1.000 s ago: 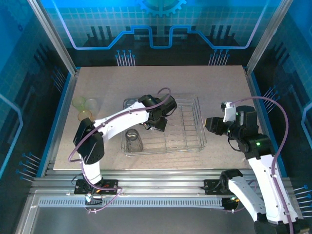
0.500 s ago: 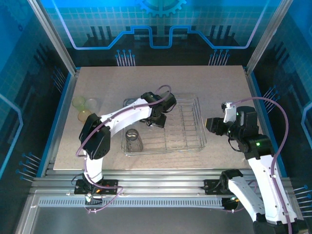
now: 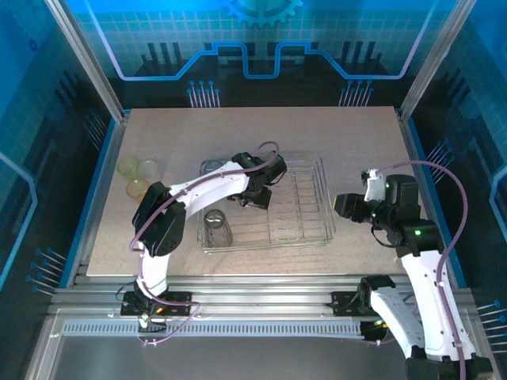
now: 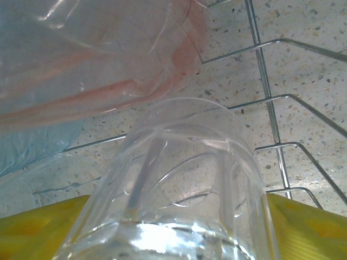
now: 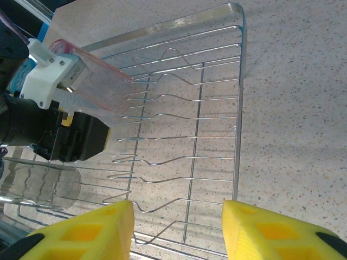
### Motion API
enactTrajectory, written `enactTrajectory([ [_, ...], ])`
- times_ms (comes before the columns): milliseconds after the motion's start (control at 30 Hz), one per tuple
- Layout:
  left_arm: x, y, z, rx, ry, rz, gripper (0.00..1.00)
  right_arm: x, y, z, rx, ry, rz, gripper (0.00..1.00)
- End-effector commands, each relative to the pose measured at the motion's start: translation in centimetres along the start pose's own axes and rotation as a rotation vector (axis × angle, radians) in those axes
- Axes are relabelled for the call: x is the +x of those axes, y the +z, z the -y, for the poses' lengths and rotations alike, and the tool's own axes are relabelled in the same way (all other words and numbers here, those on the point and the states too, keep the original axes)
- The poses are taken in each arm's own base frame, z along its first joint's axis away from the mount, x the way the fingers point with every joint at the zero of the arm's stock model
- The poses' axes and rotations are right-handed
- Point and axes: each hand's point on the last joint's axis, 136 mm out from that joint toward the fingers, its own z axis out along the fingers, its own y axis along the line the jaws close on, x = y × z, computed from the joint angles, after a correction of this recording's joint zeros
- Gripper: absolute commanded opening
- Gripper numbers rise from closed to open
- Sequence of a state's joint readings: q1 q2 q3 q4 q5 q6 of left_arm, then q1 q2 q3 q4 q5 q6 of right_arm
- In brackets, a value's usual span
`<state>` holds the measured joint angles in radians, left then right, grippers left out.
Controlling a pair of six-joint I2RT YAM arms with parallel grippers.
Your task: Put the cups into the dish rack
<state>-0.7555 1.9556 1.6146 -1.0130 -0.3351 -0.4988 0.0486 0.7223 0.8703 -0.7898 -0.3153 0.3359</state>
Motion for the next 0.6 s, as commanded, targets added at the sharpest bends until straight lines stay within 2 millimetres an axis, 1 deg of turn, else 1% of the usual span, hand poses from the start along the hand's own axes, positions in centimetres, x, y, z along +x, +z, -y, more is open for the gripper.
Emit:
enactTrajectory([
  [0,0.0,-0.1,-0.2,0.01,-0.029,0.003,0.82,0.7,-0.4,0.0,-0.016,0.046,-0.015,0.48],
  [33,0.0,-0.1,-0.3,0.01,-0.032,0.004,0.85,0.8,-0.5,0.2,-0.012,0.058,-0.016,0.49],
  [67,0.0,-0.1,-0.4,0.009,-0.031,0.006,0.89,1.0,-0.5,0.2,-0.015,0.07,-0.021,0.51],
  [100,0.0,-0.2,-0.5,0.003,-0.04,0.009,0.98,1.1,-0.6,0.1,-0.03,0.078,-0.029,0.53],
  [133,0.1,-0.4,-0.6,0.002,-0.044,0.012,0.99,1.3,-0.6,-0.1,-0.046,0.089,-0.041,0.55],
  [300,-0.2,-2.4,-0.4,0.067,-0.058,0.058,0.99,1.9,-0.9,0.1,-0.071,0.17,-0.084,0.57],
  [367,-0.3,-3.6,-0.2,0.096,-0.056,0.093,0.99,2.4,-1.1,1.0,-0.044,0.236,-0.096,0.6],
  [400,-0.3,-4.2,0.0,0.12,-0.05,0.112,0.99,1.7,-1.9,1.1,-0.025,0.254,-0.074,0.61],
  [500,-0.5,-6.1,1.2,0.212,-0.017,0.172,0.99,2.0,-2.7,2.7,0.062,0.315,-0.087,0.63],
  [567,-0.4,-7.4,2.3,0.272,0.024,0.211,0.99,2.5,-3.3,4.3,0.161,0.337,-0.099,0.64],
])
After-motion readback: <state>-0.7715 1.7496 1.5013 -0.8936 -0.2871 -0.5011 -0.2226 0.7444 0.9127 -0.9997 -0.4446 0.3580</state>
